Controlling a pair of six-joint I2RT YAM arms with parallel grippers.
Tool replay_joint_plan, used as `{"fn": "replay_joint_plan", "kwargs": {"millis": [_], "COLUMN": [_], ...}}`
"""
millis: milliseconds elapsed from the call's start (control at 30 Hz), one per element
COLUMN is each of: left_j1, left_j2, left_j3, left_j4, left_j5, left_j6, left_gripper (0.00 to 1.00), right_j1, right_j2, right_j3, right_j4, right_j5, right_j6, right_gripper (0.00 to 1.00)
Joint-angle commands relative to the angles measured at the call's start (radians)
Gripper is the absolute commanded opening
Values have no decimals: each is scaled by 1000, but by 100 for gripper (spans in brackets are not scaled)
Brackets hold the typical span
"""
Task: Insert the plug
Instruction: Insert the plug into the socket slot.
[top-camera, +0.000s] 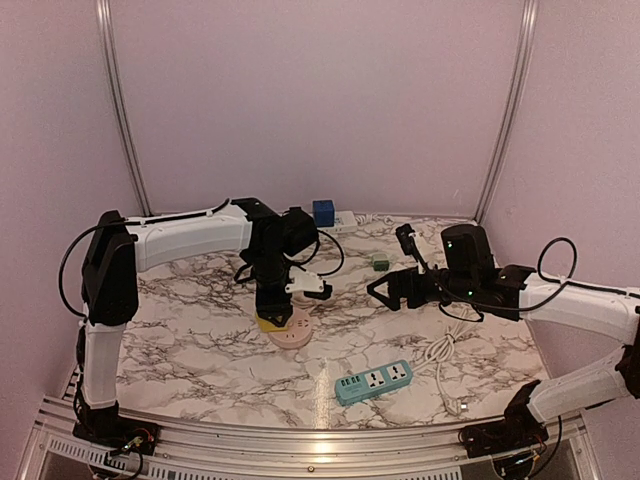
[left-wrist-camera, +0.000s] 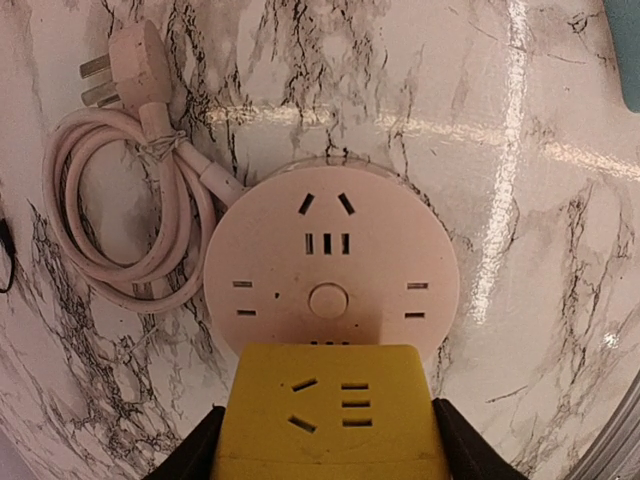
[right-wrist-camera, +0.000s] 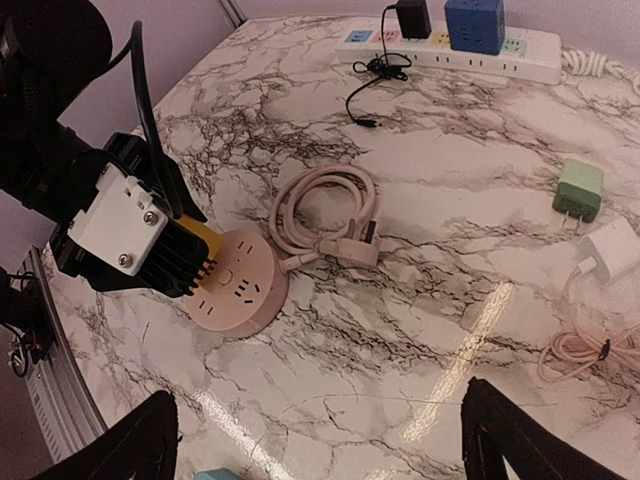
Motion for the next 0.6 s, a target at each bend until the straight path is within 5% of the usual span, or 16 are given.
{"fn": "replay_joint_plan", "kwargs": {"millis": [0,567], "left_j1": [-2,-13], "left_j2": [22,80], "left_j3": [4,-20], "left_j4": [-4,-16], "left_j5": [-11,32], "left_j6": [-3,-15], "left_gripper": [19,16], "right_j1": [-5,-5], "right_j2": [-1,-8], "right_j3": [-1,11], "right_j4": [29,18], "right_j5": [-6,-9], "right_j6": [9,7], "right_gripper": [93,93]}}
